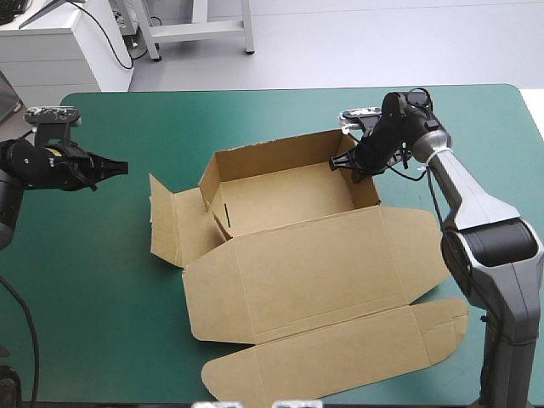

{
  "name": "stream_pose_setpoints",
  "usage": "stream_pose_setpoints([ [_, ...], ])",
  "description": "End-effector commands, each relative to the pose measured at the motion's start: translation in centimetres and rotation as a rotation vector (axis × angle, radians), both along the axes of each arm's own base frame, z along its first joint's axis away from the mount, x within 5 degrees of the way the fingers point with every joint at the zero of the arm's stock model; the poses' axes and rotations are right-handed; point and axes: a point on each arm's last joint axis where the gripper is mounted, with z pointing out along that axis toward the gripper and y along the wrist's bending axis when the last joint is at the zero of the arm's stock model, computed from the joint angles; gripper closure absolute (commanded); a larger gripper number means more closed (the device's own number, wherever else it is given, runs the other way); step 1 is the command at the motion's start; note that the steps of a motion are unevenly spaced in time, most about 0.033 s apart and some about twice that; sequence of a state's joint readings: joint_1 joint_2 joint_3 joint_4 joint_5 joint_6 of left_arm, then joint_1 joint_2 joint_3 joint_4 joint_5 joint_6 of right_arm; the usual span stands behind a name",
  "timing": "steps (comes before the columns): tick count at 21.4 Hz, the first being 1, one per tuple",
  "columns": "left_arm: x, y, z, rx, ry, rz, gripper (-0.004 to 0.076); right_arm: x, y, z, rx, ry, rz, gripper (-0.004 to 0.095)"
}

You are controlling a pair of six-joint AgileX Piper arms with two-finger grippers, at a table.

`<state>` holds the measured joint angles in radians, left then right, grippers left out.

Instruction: Fold the box

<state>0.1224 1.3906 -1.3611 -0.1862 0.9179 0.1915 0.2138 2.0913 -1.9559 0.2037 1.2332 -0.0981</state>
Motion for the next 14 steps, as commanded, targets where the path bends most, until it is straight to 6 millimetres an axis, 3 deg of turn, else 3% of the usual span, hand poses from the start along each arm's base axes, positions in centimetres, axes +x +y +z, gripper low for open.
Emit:
stream_pose_setpoints([
  [1,-0.1,1.0,2.2,-0.097,-0.140,0.079,0.0723,-1.5,-1.9,6.0,0.061,-0.136,-0.048,0.0927],
  [6,1.0,4.1,0.9,-0.451,-0.120,0.106,0.0723,-3.8,-6.1,11.6,0.261,-0.247,-0.085,0.0928],
  [10,2.9,3.0,-0.1,-0.682,-0.117,-0.026,0.0723,-5.9,-7.8,15.3,0.363,-0.346,-0.088,0.0927],
  [14,4.1,1.7,0.5,-0.946,-0.184,-0.184,0.0731,-8.2,-8.4,18.4,0.434,-0.436,-0.068,0.0927],
])
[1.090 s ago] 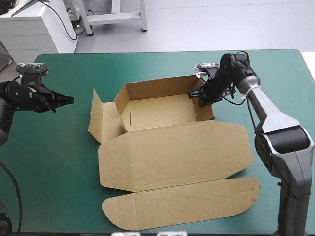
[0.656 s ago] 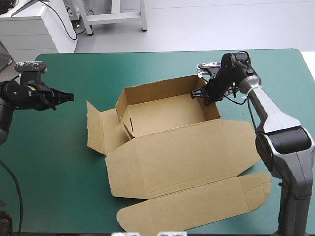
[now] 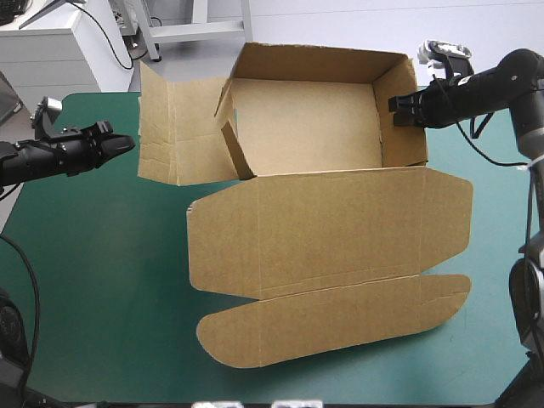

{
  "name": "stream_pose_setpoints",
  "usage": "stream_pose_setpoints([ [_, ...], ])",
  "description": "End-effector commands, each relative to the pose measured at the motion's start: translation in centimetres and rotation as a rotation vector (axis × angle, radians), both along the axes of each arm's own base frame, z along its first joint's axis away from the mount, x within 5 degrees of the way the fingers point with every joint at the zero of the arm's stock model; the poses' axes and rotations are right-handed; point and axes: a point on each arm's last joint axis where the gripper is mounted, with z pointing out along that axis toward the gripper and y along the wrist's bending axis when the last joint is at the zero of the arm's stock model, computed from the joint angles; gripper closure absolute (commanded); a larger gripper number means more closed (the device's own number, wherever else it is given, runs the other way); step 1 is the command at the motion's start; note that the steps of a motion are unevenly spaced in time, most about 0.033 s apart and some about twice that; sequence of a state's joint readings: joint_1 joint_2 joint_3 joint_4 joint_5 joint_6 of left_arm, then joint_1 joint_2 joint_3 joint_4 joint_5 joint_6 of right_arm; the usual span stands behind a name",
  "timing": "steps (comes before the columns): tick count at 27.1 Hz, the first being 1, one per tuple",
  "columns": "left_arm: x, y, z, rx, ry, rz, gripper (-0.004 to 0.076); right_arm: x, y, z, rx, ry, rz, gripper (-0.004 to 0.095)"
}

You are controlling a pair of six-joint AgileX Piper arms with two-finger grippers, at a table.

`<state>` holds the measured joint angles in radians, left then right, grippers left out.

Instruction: Fold the box

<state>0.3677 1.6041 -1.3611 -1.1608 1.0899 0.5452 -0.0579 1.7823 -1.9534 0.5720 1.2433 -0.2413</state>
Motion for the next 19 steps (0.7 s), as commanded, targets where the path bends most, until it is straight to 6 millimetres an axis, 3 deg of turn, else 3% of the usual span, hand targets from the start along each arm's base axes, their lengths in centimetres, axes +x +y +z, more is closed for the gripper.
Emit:
stream_pose_setpoints([
  [1,-0.4,-1.6,3.6,-0.176,-0.174,-0.069,0.0731,-3.2,0.6,5.0,0.107,-0.148,0.034,0.0927],
  [7,-1.3,-5.2,5.8,-0.270,-0.263,-0.279,0.0731,-3.4,2.0,5.7,0.123,-0.203,0.061,0.0921],
  [19,-6.6,-6.8,10.5,-0.126,-0.378,-0.323,0.0732,-2.6,5.1,6.4,0.083,-0.344,0.017,0.0921],
])
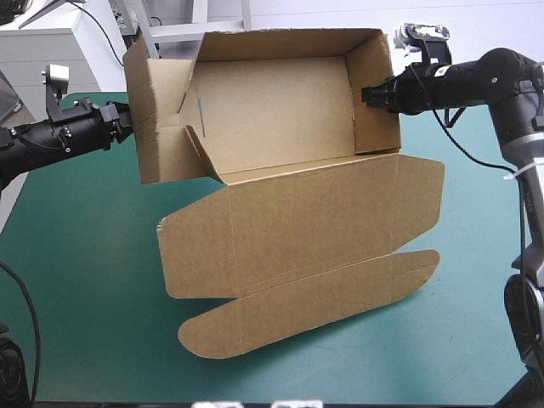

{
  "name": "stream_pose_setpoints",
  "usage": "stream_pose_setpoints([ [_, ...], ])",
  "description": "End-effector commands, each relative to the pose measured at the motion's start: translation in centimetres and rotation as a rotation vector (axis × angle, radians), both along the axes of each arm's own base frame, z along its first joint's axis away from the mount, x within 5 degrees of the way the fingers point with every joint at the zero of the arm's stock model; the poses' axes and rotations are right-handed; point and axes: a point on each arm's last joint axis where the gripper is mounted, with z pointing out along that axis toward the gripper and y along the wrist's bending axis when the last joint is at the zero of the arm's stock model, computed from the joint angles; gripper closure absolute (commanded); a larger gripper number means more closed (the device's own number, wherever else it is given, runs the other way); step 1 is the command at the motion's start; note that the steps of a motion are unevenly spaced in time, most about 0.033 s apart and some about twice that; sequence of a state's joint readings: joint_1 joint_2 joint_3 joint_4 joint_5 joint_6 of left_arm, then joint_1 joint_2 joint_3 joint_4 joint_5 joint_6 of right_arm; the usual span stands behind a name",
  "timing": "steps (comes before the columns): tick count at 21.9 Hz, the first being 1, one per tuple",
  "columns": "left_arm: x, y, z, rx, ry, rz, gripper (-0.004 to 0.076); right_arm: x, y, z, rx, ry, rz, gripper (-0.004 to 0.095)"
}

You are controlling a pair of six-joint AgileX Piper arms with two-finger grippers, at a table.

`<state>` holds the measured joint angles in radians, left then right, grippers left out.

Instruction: Fold the box

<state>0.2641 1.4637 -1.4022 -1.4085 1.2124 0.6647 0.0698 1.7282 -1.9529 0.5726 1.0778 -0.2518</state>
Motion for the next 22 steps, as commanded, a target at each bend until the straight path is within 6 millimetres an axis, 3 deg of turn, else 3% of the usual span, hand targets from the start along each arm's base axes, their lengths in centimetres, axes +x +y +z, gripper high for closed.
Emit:
stream_pose_setpoints([
  [1,-3.3,-1.2,3.2,0.017,-0.085,-0.079,0.0731,-1.5,0.8,3.4,0.052,-0.153,-0.028,0.0921],
  [12,-5.5,-1.7,4.1,0.096,-0.088,-0.064,0.0731,-1.8,4.0,3.8,0.037,-0.229,-0.013,0.0922],
  [16,-5.8,-3.4,3.9,0.131,-0.056,-0.108,0.0724,-1.7,4.2,3.9,0.055,-0.234,-0.027,0.0921],
  [18,-5.9,-4.2,3.9,0.124,-0.056,-0.136,0.0667,-1.7,4.3,3.8,0.052,-0.225,-0.022,0.0921],
  [22,-6.1,-4.7,3.9,0.099,-0.021,-0.151,0.0414,-1.5,4.3,3.4,0.044,-0.212,-0.020,0.0922],
])
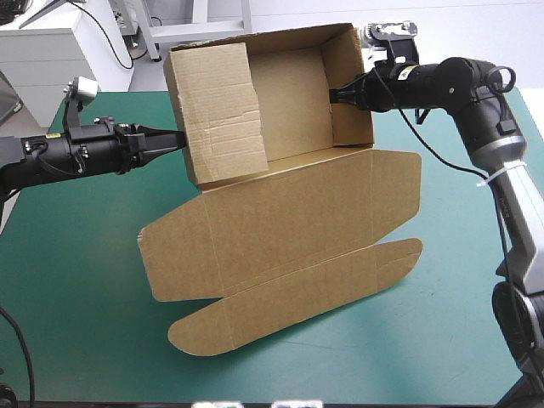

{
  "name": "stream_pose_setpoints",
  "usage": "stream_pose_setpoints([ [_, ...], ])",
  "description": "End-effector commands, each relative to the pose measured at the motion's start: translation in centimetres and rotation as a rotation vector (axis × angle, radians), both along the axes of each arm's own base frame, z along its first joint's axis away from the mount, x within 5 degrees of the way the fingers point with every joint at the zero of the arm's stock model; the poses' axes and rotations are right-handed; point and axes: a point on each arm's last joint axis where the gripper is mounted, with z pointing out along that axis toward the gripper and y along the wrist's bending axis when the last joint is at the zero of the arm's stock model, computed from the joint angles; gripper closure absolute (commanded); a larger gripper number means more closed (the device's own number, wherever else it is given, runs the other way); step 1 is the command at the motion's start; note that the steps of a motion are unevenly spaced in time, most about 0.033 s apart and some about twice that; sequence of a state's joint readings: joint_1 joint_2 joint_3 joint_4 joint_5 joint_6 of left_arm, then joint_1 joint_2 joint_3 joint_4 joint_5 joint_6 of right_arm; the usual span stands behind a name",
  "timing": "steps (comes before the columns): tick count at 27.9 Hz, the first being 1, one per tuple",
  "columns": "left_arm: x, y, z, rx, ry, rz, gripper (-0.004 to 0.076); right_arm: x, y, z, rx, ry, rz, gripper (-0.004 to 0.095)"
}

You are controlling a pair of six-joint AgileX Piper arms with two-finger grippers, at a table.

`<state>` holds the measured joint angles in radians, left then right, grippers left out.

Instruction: Fold the box

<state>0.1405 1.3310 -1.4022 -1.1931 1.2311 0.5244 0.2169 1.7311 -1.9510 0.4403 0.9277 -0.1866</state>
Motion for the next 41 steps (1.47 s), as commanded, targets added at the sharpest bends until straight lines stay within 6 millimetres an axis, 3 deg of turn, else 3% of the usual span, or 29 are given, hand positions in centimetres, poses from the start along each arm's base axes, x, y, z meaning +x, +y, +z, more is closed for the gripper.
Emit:
stream_pose_setpoints([
  [1,-1.6,-0.8,2.1,-0.065,-0.046,-0.064,0.0348,-1.3,-0.1,3.0,0.080,-0.105,-0.018,0.0921],
  [2,-1.6,-0.8,2.1,-0.063,-0.045,-0.065,0.0309,-1.3,-0.2,2.9,0.067,-0.108,-0.022,0.0921],
  [11,-1.2,-0.3,1.3,0.030,-0.031,-0.002,0.0305,-1.2,0.2,2.6,0.023,-0.111,-0.019,0.0921],
  [17,-0.8,0.4,0.3,0.112,0.072,0.102,0.0305,-1.5,3.6,2.0,-0.075,-0.162,0.011,0.0921],
  [26,-0.5,-1.4,-1.1,0.288,0.135,0.173,0.0306,-2.2,8.0,0.9,-0.098,-0.177,0.087,0.0921],
  [31,-0.4,-1.9,-1.8,0.388,0.176,0.263,0.0306,-2.6,8.4,1.6,-0.085,-0.193,0.100,0.0921],
  [41,0.5,-2.4,-2.0,0.339,0.208,0.393,0.0331,-2.9,8.4,1.6,-0.056,-0.145,0.100,0.0921],
])
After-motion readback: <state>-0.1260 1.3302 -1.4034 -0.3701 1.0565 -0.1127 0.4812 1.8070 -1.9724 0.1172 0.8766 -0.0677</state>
